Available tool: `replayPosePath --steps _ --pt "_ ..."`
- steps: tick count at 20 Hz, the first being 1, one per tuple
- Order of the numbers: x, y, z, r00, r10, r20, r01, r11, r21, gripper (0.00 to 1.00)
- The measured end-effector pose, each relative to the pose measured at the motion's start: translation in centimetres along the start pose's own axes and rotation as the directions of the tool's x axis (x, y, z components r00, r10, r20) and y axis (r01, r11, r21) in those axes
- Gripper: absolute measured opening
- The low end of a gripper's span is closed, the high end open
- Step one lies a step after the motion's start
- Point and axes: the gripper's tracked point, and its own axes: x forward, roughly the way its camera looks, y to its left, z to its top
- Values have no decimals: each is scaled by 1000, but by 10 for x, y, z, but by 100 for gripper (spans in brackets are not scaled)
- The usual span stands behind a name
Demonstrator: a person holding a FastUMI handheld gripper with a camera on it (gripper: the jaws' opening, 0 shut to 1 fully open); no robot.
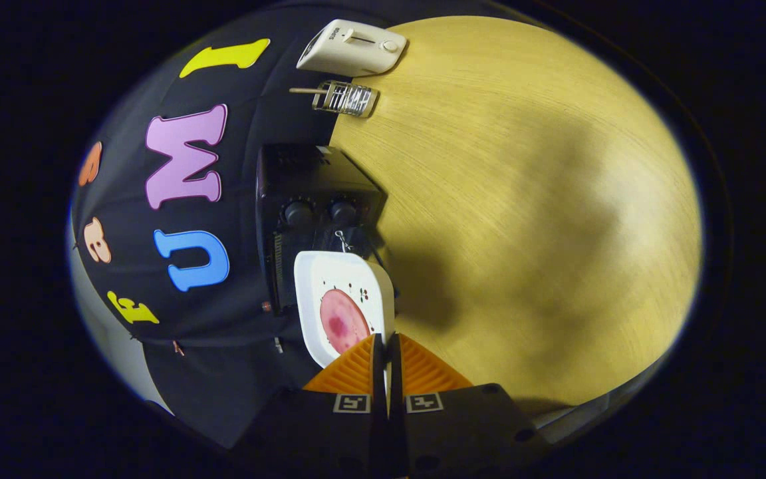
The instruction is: Open the toaster oven, put the food inside, and close the toaster oven door.
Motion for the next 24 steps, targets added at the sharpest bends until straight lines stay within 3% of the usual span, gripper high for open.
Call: replayPosePath --steps 3,10,19,24 --pt "35 21 -16 999 -18 35 18 1000 14 5" --pt "128 77 -39 995 9 98 -26 984 174 5" --pt "215 108 -14 966 -61 253 -40 926 376 5" --pt "241 122 2 940 -93 328 -56 908 416 5"
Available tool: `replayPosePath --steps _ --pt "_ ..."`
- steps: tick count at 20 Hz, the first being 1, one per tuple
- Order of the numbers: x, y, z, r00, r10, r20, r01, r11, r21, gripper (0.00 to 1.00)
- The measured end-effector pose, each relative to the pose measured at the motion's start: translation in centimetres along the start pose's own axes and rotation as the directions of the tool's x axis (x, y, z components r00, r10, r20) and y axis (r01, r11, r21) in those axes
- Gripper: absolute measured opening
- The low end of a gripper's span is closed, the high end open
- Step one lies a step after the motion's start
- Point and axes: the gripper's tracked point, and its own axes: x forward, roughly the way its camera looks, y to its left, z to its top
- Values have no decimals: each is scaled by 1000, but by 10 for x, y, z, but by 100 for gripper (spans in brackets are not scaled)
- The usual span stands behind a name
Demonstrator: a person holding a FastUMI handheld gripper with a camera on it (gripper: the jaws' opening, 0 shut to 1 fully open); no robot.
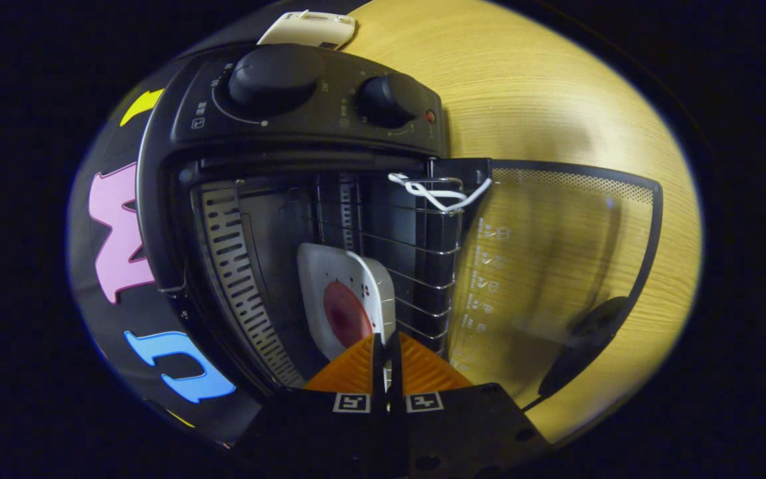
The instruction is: Open the toaster oven, put the food inside, and close the toaster oven door.
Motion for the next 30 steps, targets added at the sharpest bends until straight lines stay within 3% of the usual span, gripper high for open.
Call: replayPosePath --steps 5,10,11,14,17,19,20,23,26,27,30 --pt "11 -1 -4 999 -36 17 36 999 8 5" --pt "1 -1 -10 999 -46 8 46 999 -8 13" --pt "-3 1 -11 999 -42 6 42 999 -22 25" --pt "-25 -7 -22 997 -48 -56 40 992 -122 26" --pt "-67 -17 -35 989 -43 -143 8 972 -235 47" --pt "-96 -27 -45 976 -47 -214 -31 937 -347 47" --pt "-111 -37 -50 966 -63 -252 -51 905 -423 47" --pt "-139 -76 -51 955 -139 -261 -66 760 -647 99" --pt "-147 -106 -51 949 -205 -241 -69 611 -789 98" --pt "-148 -117 -47 946 -237 -219 -66 524 -849 98" --pt "-136 -145 -23 954 -291 -68 -13 186 -982 99"
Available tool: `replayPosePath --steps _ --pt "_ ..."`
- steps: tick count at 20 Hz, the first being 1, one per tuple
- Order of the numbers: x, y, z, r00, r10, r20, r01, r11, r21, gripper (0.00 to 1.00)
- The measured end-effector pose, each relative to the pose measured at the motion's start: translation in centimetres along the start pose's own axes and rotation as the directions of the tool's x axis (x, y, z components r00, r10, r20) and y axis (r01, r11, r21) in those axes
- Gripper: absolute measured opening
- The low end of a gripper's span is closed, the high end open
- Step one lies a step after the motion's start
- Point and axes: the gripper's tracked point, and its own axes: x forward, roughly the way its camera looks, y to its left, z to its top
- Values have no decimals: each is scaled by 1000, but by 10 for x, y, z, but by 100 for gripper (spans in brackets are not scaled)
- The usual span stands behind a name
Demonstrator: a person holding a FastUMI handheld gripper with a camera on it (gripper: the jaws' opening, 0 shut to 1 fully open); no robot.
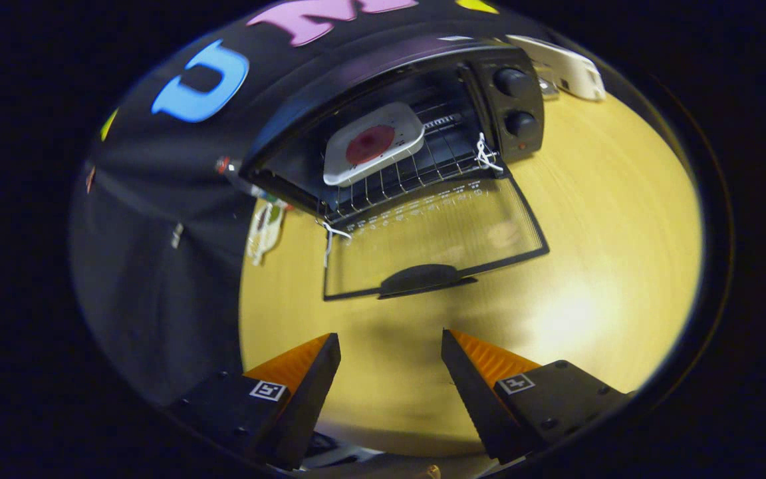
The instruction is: Open the toaster oven, put the food inside, and close the toaster oven door.
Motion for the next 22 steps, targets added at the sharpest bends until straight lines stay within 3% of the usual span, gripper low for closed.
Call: replayPosePath --steps 2,4,15,22 --pt "12 -9 -3 998 -68 -1 67 989 -131 99" --pt "29 -9 -11 995 -93 -36 87 984 -153 99" --pt "79 -30 5 962 -272 -26 269 959 -94 97" --pt "65 -26 14 958 -285 -1 284 955 -83 98"
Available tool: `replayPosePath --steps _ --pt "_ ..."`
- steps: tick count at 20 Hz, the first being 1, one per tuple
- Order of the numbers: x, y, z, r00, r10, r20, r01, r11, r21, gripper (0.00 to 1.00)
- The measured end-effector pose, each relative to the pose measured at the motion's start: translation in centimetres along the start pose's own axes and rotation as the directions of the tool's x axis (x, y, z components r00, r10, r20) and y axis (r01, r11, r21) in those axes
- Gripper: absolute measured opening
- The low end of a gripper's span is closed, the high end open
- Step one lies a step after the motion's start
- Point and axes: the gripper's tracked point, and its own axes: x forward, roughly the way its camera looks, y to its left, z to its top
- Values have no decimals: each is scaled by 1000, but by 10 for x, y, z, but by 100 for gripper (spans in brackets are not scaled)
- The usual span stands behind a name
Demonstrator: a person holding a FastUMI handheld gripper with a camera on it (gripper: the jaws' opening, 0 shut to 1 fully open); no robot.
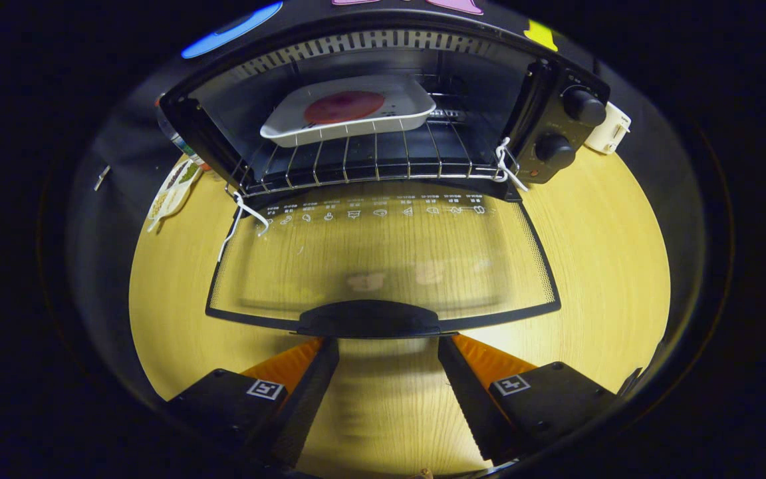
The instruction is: Open the toaster oven, put the food inside, and close the toaster oven door.
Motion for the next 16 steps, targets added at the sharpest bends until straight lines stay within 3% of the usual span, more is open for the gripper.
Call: replayPosePath --steps 6,11,16 --pt "-47 4 22 982 81 172 -88 995 36 97" --pt "-92 10 56 928 151 342 -179 982 53 99" --pt "-146 6 61 872 217 438 -226 974 -32 99"
